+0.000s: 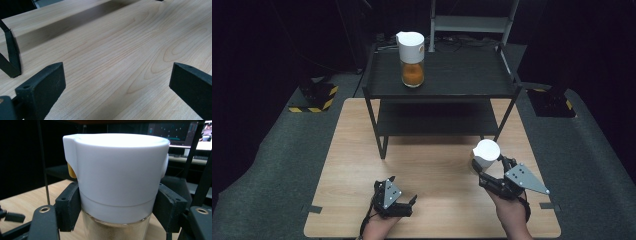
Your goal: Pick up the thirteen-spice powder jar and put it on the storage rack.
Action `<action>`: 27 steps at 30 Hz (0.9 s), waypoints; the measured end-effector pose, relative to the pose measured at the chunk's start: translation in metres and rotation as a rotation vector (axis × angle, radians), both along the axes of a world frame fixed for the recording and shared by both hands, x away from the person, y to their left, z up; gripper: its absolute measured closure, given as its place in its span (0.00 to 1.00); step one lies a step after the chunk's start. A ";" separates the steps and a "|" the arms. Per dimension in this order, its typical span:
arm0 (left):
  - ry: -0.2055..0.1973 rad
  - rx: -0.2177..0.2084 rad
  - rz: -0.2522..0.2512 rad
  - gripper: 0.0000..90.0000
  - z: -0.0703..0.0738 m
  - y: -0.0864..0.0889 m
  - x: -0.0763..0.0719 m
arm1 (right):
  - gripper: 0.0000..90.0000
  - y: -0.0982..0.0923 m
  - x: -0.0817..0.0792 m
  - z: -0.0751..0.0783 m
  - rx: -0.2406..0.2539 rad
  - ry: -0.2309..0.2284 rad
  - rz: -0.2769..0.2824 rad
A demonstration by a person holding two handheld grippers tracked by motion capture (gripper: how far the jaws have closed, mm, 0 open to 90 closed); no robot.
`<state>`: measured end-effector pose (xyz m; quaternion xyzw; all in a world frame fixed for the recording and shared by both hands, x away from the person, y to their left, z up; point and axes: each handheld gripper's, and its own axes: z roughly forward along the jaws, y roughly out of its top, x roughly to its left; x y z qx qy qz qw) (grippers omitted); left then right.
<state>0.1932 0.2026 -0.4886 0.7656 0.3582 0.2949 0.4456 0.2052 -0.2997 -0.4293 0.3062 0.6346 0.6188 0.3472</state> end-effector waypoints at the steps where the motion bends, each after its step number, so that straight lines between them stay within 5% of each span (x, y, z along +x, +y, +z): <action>1: 0.000 0.000 0.000 0.01 0.000 0.000 0.000 | 0.34 0.000 0.000 0.003 0.002 -0.004 0.001; 27: -0.001 -0.014 -0.002 0.01 -0.001 0.003 0.000 | 0.34 -0.001 0.013 0.078 0.042 -0.087 0.002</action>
